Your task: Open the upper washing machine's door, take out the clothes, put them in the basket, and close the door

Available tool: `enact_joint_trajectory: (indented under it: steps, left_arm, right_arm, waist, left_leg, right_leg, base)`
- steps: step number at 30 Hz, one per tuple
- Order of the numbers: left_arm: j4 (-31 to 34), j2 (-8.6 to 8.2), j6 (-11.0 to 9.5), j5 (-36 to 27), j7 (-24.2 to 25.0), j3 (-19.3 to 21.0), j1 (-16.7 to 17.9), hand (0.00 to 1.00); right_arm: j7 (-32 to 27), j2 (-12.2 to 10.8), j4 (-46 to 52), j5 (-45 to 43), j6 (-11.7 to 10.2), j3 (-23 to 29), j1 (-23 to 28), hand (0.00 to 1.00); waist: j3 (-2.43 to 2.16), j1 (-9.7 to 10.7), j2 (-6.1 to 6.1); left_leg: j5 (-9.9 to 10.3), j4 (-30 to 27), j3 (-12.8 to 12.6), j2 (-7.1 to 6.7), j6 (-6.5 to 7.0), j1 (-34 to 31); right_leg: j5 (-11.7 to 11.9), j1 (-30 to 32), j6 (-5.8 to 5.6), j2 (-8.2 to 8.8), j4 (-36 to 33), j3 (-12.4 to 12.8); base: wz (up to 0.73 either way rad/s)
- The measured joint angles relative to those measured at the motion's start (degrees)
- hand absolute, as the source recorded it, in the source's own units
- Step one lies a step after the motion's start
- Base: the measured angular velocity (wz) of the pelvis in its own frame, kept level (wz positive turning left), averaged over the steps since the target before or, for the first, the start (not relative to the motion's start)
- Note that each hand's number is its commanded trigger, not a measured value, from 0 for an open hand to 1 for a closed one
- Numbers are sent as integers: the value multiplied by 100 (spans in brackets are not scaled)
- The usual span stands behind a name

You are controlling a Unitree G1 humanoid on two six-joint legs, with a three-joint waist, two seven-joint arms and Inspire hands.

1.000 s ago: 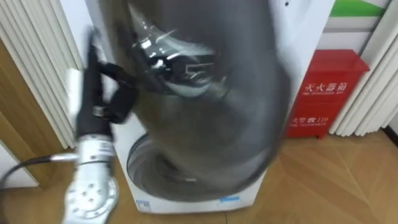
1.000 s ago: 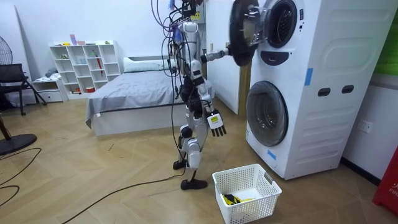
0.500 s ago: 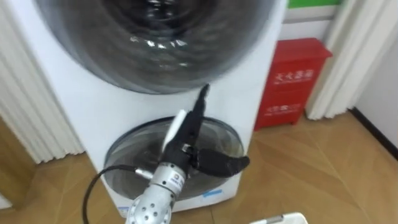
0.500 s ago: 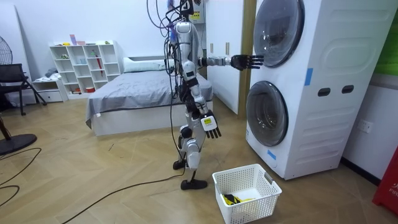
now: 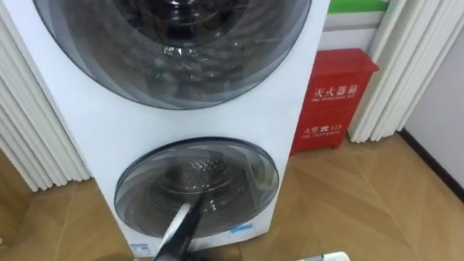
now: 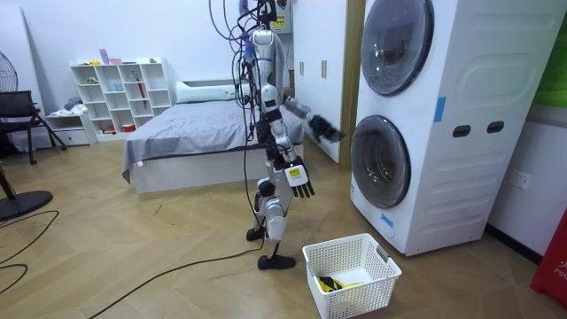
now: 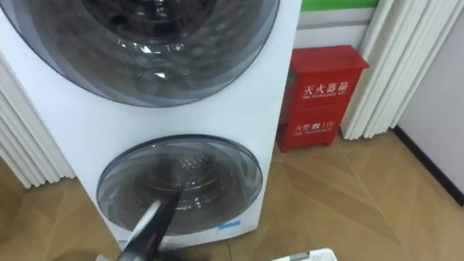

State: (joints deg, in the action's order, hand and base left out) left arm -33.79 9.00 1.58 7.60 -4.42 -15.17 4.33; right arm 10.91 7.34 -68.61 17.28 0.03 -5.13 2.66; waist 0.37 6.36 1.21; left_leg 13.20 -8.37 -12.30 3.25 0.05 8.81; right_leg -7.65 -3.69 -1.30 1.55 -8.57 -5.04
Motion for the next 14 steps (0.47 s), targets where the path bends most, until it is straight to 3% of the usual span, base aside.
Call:
enact_joint_trajectory:
  steps: [2, 5, 8, 10, 14]
  left_arm:
    - [-918, 58, -21, 245, -228, 509, 363, 0]
    - [-1851, 232, -260, 435, -607, 1108, 673, 0]
    - [-2567, 335, -270, 699, -1009, 1512, 987, 0]
    - [-2907, 312, -209, 1034, -1129, 1670, 1113, 0]
    - [-3265, 64, 205, 1140, -1033, 1738, 1244, 0]
  right_arm:
    - [-48, 26, 4, 146, -20, 27, 154, 0]
    - [-37, 26, -8, 197, -81, 25, 261, 0]
    - [-12, 26, -28, 253, -75, 37, 316, 0]
    - [27, 25, -59, 267, -71, 95, 329, 0]
    - [21, 6, -80, 503, -70, 137, 422, 0]
  waist:
    - [-19, -154, 42]
    - [-22, -397, 75]
    - [1, -507, 43]
    - [7, -545, 12]
    - [-10, -640, -31]
  left_leg:
    - [1, 3, 7, 11, -2, 5]
    - [8, 23, 18, 11, -14, 24]
    - [45, 79, 22, 10, -62, 90]
    - [95, 112, 18, 14, -55, 101]
    - [105, 101, 12, 2, -40, 102]
  right_leg:
    - [-1, -25, 0, 1, 10, -148]
    - [0, -36, 0, 2, 40, -156]
    - [-1, -132, 0, -2, 87, -176]
    - [-1, -132, -3, -8, 87, -189]
    - [8, -132, -18, -2, 79, -154]
  base:
    - [10]
    - [3]
    - [3]
    - [3]
    - [-2]
